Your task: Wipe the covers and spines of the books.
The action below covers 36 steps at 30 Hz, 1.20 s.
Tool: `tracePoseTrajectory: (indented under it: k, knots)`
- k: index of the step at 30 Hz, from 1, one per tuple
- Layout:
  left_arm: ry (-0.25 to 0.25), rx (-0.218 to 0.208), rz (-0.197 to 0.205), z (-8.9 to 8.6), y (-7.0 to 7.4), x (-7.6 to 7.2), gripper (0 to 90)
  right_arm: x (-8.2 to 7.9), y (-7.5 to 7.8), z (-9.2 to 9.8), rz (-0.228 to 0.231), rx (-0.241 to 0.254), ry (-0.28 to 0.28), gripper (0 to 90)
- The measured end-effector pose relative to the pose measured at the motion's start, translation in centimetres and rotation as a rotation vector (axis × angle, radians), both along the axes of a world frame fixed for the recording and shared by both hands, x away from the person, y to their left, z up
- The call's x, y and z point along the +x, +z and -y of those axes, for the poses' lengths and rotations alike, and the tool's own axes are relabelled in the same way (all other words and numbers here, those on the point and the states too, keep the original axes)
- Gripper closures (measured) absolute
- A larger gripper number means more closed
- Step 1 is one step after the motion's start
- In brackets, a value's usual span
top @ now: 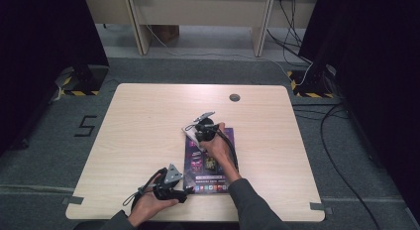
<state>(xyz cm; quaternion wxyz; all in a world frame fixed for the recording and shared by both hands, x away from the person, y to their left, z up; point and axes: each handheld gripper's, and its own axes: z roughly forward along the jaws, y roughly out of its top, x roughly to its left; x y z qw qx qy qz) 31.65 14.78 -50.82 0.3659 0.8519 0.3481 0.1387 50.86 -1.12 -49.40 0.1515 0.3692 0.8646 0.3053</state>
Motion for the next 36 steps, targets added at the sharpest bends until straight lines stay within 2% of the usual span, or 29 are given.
tracePoseTrajectory:
  k: [3, 5, 8, 12, 15, 18, 24, 27, 28, 29, 32, 36]
  knots:
    - [0.000, -0.002, -0.005, 0.0, 0.0, 0.0, 33.9, -0.1, 0.1, -0.2, 0.010, -0.024, 0.014, 75.7]
    - [0.000, -0.001, -0.005, 0.0, 0.0, 0.0, 33.9, -0.4, 0.1, -0.3, -0.001, -0.015, 0.028, 75.8]
    - [0.001, -0.001, -0.004, 0.0, 0.0, 0.0, 33.9, -1.2, 0.1, -0.6, -0.005, -0.024, 0.074, 75.8]
    - [0.001, -0.001, -0.004, 0.0, 0.0, 0.0, 33.9, -2.6, 0.1, -0.4, -0.027, -0.004, 0.146, 75.7]
    - [0.004, -0.003, -0.005, 0.0, 0.0, 0.0, 33.8, -3.4, 0.2, 0.0, -0.016, -0.019, 0.175, 75.5]
    - [0.003, -0.002, -0.004, 0.0, 0.0, 0.0, 33.9, -3.1, 0.1, 0.5, -0.028, 0.005, 0.157, 75.2]
    - [0.003, -0.004, -0.008, 0.0, 0.0, 0.0, 33.9, -1.4, 0.2, 2.1, 0.009, -0.043, 0.050, 74.9]
    - [0.002, -0.002, -0.003, 0.0, 0.0, 0.0, 33.9, -0.6, 0.2, 3.2, -0.005, -0.020, 0.004, 74.8]
    - [0.003, -0.004, -0.006, 0.0, 0.0, 0.0, 33.9, -0.6, 0.2, 3.2, -0.015, -0.010, -0.003, 74.8]
    - [0.003, -0.004, -0.007, 0.0, 0.0, 0.0, 33.9, -0.6, 0.2, 3.1, -0.005, -0.024, -0.002, 74.9]
    - [0.004, -0.007, -0.009, -0.1, 0.0, 0.0, 33.8, -0.9, 0.2, 2.2, 0.043, -0.073, 0.009, 75.2]
    - [0.005, -0.007, -0.009, -0.1, 0.0, 0.0, 33.8, -0.7, 0.1, 1.0, 0.047, -0.071, 0.013, 75.2]
